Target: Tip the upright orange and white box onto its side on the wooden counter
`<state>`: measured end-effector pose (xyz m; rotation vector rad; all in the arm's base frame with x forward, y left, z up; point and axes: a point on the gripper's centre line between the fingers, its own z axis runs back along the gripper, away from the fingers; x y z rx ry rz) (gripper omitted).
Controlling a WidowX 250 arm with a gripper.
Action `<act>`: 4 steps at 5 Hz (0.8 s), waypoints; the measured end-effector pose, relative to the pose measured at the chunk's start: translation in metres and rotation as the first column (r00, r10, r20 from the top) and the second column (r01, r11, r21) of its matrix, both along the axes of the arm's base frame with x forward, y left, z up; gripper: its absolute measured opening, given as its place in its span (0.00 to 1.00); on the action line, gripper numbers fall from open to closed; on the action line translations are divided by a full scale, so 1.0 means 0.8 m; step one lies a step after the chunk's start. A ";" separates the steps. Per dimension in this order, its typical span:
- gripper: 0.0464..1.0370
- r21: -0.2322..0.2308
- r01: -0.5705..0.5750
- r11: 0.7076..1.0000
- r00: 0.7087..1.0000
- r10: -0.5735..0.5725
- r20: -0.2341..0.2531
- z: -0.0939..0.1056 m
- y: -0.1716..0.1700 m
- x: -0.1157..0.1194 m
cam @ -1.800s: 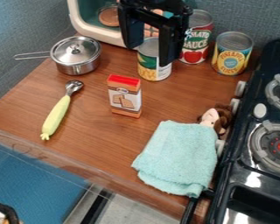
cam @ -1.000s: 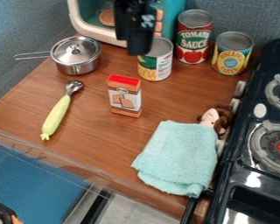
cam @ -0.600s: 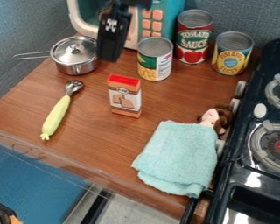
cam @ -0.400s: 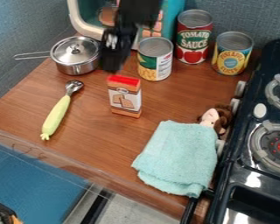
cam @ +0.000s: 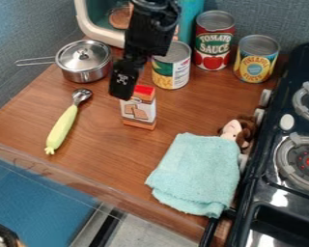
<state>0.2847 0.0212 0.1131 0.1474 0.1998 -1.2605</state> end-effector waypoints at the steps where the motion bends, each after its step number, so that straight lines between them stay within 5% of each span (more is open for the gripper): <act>1: 0.96 -0.007 0.004 1.000 0.999 -0.003 0.043 0.002 -0.002 0.004; 4: 0.96 -0.030 0.000 1.000 0.997 0.002 0.078 -0.004 0.007 0.018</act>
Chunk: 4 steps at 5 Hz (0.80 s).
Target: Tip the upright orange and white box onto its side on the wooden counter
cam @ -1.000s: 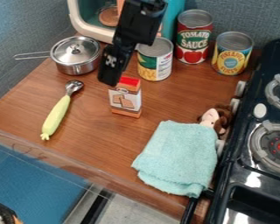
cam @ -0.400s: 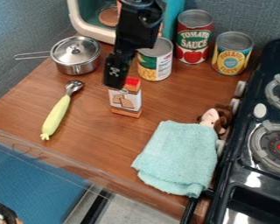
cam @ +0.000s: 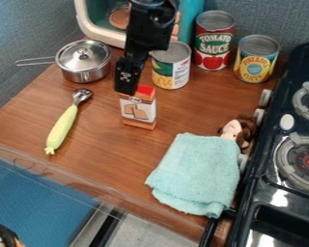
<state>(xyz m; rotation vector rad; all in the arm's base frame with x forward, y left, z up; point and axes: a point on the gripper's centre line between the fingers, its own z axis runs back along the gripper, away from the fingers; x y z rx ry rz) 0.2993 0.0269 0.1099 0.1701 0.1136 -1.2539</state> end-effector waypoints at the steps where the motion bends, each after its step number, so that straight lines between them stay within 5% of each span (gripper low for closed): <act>1: 0.96 -0.002 -0.004 1.000 1.000 0.004 -0.011 -0.006 0.001 0.003; 4: 0.96 -0.003 -0.024 1.000 0.999 0.024 -0.036 -0.029 0.001 0.006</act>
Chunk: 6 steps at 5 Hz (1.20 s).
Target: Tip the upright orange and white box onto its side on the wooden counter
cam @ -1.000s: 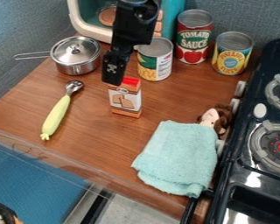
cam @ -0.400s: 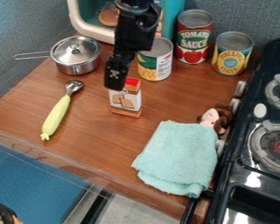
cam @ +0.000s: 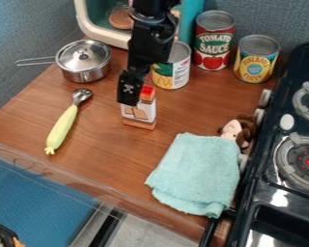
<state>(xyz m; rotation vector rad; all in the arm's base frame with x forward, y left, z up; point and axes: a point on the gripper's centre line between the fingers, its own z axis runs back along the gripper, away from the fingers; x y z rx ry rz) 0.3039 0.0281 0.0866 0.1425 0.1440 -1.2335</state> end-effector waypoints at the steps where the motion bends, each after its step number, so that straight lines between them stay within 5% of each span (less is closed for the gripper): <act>1: 0.96 0.006 -0.002 1.000 1.000 0.002 0.004 -0.002 0.002 -0.001; 4: 0.96 0.014 -0.007 1.000 1.000 0.007 0.003 -0.024 0.003 -0.001; 5: 0.89 0.003 -0.008 1.000 1.000 0.008 -0.007 -0.031 0.003 0.000; 6: 0.61 0.010 -0.027 1.000 1.000 0.027 -0.015 -0.035 0.006 -0.001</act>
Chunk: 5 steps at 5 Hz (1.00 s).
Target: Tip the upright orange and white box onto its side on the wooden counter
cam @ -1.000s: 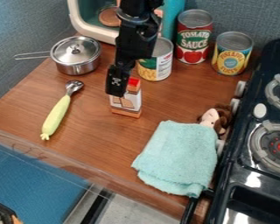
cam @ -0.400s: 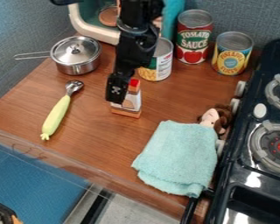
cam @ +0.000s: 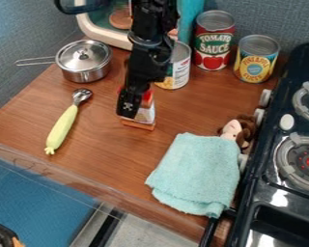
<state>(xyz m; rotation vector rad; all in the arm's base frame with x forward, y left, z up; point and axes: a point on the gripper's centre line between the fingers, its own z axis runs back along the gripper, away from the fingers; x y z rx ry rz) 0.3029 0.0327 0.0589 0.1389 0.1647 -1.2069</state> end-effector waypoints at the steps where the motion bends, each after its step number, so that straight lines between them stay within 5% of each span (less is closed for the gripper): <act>1: 0.34 0.000 0.011 1.000 1.000 -0.011 0.015 0.001 0.000 0.003; 2: 0.32 -0.034 0.015 0.999 1.000 -0.014 0.028 0.003 -0.005 0.003; 3: 0.31 0.001 0.006 1.000 0.999 -0.006 0.035 0.011 -0.011 0.008; 4: 0.31 0.162 0.018 0.987 0.998 -0.028 0.059 0.035 -0.037 0.026; 5: 0.31 0.386 0.009 0.922 0.999 -0.020 0.025 0.025 -0.050 0.035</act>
